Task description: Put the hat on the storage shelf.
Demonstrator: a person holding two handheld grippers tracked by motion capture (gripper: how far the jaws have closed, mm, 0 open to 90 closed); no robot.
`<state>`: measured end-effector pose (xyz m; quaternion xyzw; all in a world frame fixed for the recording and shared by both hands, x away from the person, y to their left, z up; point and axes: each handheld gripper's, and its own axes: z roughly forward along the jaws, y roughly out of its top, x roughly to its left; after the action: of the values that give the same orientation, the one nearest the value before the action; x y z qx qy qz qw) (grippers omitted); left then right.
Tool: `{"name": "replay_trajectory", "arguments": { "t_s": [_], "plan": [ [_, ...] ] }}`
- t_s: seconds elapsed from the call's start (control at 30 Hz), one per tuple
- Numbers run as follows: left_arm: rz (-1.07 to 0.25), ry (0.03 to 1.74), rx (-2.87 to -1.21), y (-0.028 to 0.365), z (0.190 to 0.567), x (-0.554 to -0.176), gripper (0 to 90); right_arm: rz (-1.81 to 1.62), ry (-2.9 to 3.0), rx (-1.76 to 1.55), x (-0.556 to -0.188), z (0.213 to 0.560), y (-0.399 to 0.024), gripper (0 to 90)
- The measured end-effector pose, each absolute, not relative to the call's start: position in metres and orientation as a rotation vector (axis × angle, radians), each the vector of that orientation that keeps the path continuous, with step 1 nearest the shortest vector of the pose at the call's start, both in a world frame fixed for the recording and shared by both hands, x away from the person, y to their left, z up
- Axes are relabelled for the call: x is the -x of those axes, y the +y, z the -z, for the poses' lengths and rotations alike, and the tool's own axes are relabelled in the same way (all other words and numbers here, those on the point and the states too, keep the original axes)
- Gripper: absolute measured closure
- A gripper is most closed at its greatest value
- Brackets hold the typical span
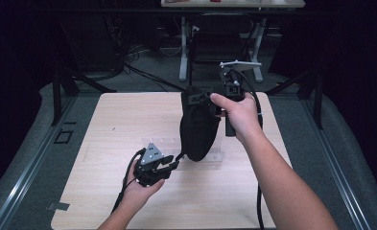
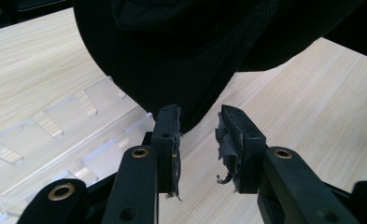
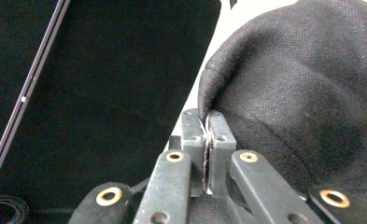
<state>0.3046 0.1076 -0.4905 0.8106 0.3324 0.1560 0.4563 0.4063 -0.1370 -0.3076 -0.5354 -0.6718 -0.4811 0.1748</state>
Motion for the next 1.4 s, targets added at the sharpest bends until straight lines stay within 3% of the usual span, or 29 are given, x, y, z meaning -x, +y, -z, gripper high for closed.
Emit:
{"name": "replay_trajectory", "arguments": {
  "t_s": [0.47,1.0,1.4],
  "plan": [
    [-0.471,0.802,-2.045,0.102,0.499,-0.305,82.9,1.369,-1.898,1.5,-0.404,0.31,-0.132,88.0],
    [-0.514,0.786,-2.057,0.106,0.502,-0.303,85.2,1.401,-1.882,1.461,-0.402,0.309,-0.13,82.0],
    [-0.493,0.874,-2.048,0.12,0.522,-0.307,85.8,1.435,-1.878,1.518,-0.399,0.305,-0.159,81.3]
  ]
}}
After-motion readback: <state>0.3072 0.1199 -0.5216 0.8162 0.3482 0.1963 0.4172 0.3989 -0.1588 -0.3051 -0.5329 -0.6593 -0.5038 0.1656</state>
